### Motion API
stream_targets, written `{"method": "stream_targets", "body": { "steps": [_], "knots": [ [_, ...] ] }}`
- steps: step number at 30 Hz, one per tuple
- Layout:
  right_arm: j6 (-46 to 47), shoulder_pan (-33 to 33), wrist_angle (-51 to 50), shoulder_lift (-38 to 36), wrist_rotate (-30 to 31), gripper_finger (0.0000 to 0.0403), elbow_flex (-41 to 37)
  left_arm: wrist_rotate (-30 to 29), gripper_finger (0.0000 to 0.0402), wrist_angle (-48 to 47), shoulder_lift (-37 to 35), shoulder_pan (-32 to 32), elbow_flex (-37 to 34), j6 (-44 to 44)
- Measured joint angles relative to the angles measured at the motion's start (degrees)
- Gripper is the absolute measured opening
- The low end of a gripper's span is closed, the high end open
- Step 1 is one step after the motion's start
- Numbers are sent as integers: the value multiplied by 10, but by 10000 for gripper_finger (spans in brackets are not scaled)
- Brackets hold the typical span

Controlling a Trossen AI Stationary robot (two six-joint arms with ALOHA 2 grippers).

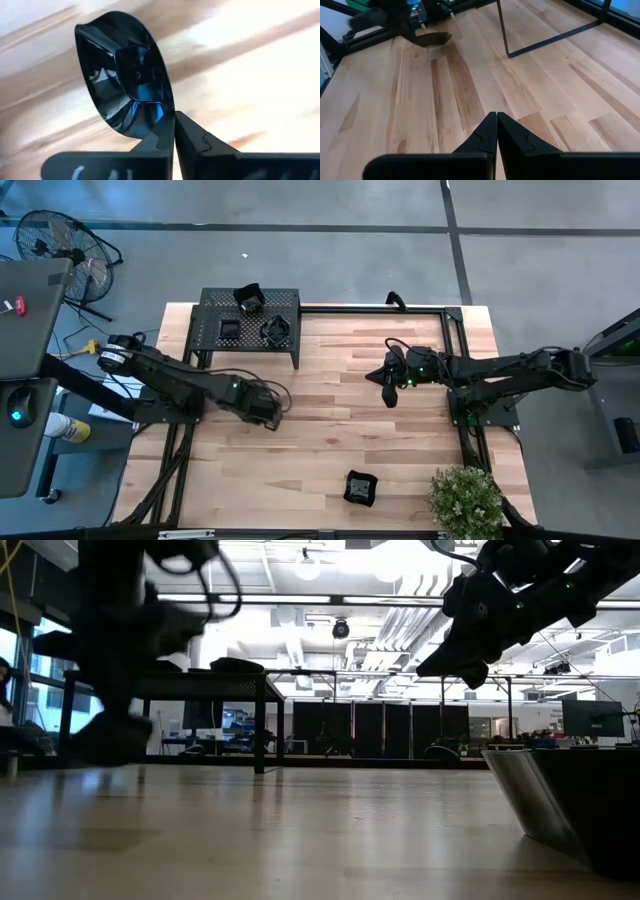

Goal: Pick & Place Mini shaped plates
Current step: Stack the black leaf shaped plate on the other black leaf shaped plate on the shelf

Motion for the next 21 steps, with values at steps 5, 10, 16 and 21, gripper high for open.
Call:
{"method": "stream_targets", "body": {
  "steps": [5, 10, 16, 21],
  "knots": [
    [-3, 0, 0, 0, 3, 7, 0, -9, 2, 46, 13, -22, 8, 12],
    [-10, 0, -1, 0, 2, 7, 0, 13, 2, 61, 50, -25, 8, 1],
    [1, 0, -4, 0, 2, 7, 0, 57, 47, 100, 63, -25, 9, 1],
    [1, 0, -4, 0, 2, 7, 0, 55, 98, 67, 46, -25, 38, 18]
  ]
}}
